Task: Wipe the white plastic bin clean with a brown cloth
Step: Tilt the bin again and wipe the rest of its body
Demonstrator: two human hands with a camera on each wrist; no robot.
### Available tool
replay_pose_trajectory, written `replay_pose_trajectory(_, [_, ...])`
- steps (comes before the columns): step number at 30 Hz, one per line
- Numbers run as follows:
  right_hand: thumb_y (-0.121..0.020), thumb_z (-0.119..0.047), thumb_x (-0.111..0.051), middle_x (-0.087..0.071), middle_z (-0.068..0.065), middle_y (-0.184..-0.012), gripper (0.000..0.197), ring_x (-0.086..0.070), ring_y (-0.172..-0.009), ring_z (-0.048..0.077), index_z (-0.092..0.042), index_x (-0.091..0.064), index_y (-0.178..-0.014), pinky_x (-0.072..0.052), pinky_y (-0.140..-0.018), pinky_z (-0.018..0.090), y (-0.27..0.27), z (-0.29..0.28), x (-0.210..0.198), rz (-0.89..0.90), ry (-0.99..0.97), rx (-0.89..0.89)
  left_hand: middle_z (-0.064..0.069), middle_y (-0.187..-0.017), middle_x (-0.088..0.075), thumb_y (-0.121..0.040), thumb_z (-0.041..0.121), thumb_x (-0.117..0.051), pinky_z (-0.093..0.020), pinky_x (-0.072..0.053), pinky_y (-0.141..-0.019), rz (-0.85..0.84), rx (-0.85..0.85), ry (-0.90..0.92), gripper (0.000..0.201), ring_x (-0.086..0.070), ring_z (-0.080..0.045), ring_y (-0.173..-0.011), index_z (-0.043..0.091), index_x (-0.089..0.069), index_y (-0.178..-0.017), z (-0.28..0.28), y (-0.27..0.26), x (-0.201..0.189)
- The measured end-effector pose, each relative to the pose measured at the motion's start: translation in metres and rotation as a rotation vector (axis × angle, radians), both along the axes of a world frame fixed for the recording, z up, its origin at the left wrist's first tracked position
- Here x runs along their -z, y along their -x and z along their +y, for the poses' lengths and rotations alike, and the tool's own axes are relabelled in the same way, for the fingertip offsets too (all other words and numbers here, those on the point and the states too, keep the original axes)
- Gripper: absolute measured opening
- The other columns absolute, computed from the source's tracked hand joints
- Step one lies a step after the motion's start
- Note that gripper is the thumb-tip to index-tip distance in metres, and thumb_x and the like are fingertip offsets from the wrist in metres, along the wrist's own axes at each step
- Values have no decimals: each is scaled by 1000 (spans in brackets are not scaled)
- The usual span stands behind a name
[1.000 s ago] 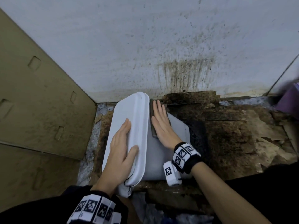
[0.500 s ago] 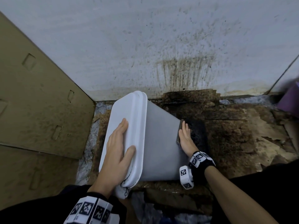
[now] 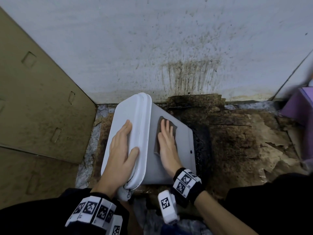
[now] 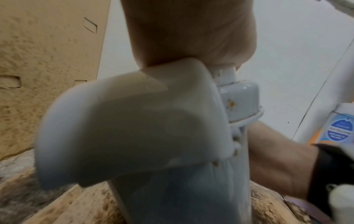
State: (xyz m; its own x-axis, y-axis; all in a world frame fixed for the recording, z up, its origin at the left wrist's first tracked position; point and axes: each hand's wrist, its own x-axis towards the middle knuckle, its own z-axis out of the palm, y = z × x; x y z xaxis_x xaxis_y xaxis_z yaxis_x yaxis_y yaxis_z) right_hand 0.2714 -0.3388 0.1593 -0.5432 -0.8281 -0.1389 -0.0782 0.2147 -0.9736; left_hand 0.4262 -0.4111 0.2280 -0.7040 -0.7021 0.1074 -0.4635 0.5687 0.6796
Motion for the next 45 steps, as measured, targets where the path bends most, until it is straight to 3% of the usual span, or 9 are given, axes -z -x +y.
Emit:
replay_pose_trajectory(4, [-106,-41,-16,9,-18,-167,55,17,-151,-5,-40,-2,-159,9,-122,22,-21,5,-5,121,31,10,5,-167,-23,-96,45,-40,-20,-12,-123,-2,3,27,72,-19,-4,-153,16,-24,-160,3,2,0])
replay_pose_trajectory(9, [-105,-43,-13,2,-18,-168,56,9,-154,0,-36,-5,-160,5,-123,18,-8,28,46,304,13,-2,8,-167,-21,-98,47,-41,-33,-17,-125,7,-10,-12,70,-18,-6,-154,21,-20,-160,-1,-3,4])
replay_pose_trajectory(17, [-108,-16,-18,4,-7,-169,54,12,-153,4,-29,-1,-158,9,-126,30,11,63,109,115,-226,115,9,-167,-21,-97,48,-40,-32,-15,-124,-7,-28,9,70,-19,-8,-154,23,-21,-159,5,2,-2])
replay_pose_trajectory(21, [-106,0,-18,10,-6,-165,58,14,-154,12,-18,2,-157,11,-124,30,4,55,93,179,-293,27,7,-167,-21,-95,49,-38,-29,-13,-124,-29,-49,8,72,-18,-9,-154,20,-21,-159,5,2,-2])
replay_pose_trajectory(25, [-98,-39,-8,4,-9,-159,64,3,-157,21,-16,-7,-158,11,-119,18,-17,52,55,263,-188,16,6,-167,-21,-94,50,-37,-28,-13,-123,-30,-51,27,74,-19,-11,-153,18,-22,-160,6,4,-2])
replay_pose_trajectory(29, [-102,-42,-9,6,-27,-163,48,13,-149,-11,-54,-4,-148,6,-120,20,-51,45,-3,28,24,26,7,-168,-20,-96,51,-36,-32,-14,-124,-34,-31,30,74,-19,-12,-153,18,-21,-160,10,9,0])
replay_pose_trajectory(31, [-104,-41,-10,4,-30,-163,47,12,-149,-12,-55,-3,-149,5,-123,24,-62,51,-15,50,82,-4,6,-168,-20,-96,51,-36,-36,-16,-124,-32,-26,49,74,-20,-14,-153,17,-21,-160,11,11,0])
replay_pose_trajectory(36, [-108,-35,-13,3,-22,-168,52,6,-155,3,-38,0,-158,-1,-127,34,-52,67,4,246,87,-13,5,-168,-20,-95,53,-36,-33,-14,-124,-36,-16,45,75,-19,-13,-153,17,-23,-160,14,16,-3])
replay_pose_trajectory(45, [-105,-45,-16,-4,-23,-168,55,-3,-154,0,-40,-6,-159,-4,-124,29,-33,72,32,330,18,-18,6,-168,-21,-95,51,-38,-37,-17,-125,-25,-30,24,75,-20,-12,-153,16,-24,-160,12,12,-2])
